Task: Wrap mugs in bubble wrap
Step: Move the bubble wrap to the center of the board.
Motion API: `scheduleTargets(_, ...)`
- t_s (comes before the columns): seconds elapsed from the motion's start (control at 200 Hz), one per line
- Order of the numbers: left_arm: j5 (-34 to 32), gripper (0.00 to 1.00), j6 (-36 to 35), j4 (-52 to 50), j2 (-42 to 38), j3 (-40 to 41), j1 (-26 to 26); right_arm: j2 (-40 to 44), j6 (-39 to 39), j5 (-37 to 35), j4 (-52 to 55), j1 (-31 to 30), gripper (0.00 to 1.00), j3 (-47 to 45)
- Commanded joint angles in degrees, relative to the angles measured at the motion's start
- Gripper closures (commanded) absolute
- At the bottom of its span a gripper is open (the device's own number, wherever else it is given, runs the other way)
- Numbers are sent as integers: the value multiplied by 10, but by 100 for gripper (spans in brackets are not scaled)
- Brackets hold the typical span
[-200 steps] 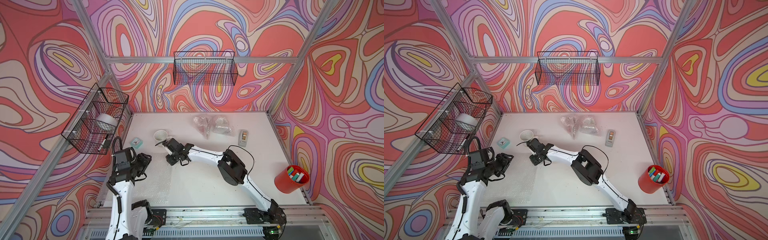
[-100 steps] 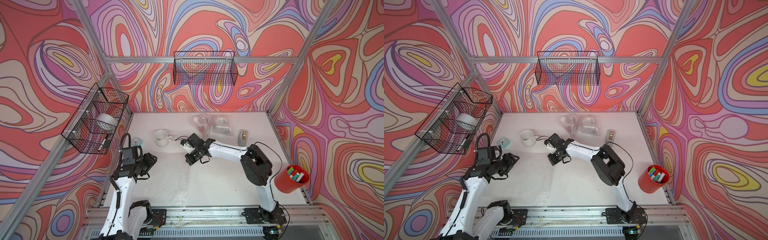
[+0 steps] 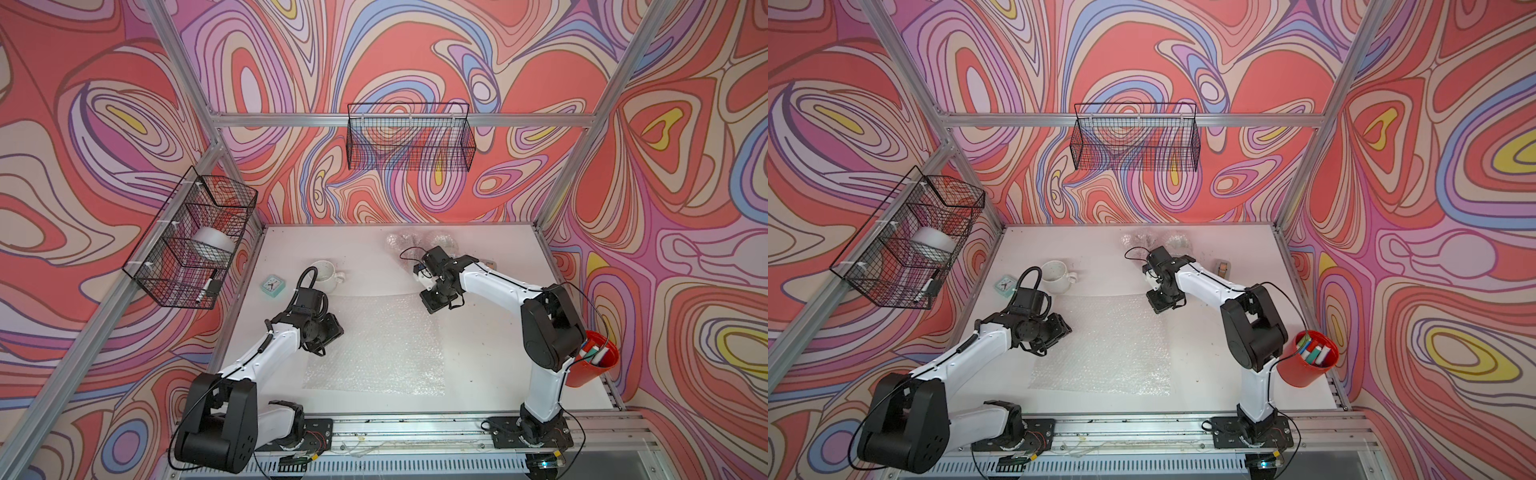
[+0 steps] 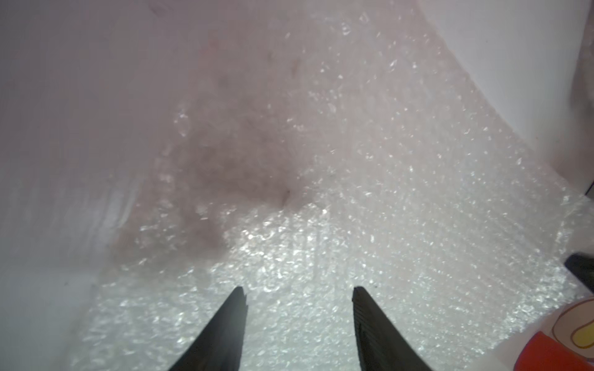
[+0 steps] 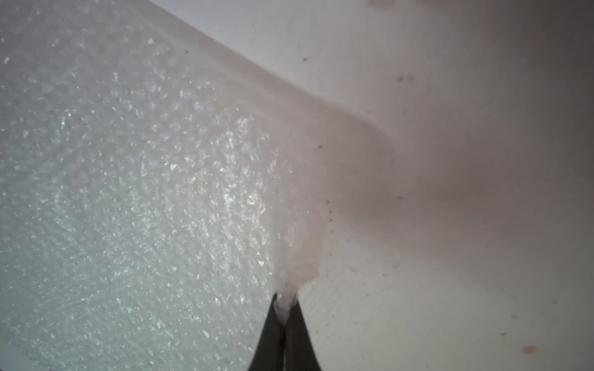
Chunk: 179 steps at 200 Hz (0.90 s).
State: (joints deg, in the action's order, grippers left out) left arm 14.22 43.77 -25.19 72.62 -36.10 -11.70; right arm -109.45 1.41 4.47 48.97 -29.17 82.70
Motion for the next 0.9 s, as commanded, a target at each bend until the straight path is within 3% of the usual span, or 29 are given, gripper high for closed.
scheduleTargets(0.0,-25,45,23,27,3,21,-17,-17,12,-76,21,15,100,21)
scheduleTargets(0.315,-44,46,94,58,0,59,-109,-32,-6,-90,13,25,100,49)
scheduleTargets(0.436,-47,47,105,38,-32,57,-116,-2,-41,-85,-13,22,68,57)
scheduleTargets(0.551,-107,46,74,-35,-101,7,-114,33,-95,-62,-82,-19,44,58)
scheduleTargets(0.616,-129,44,48,-75,-133,-31,-96,29,-117,-46,-134,-64,38,61)
scheduleTargets(0.711,-106,43,11,-104,-165,-66,-28,-13,-149,-24,-194,-120,33,89)
scheduleTargets(0.891,-13,43,-40,-129,-197,-91,119,-134,-121,133,-302,-149,30,172)
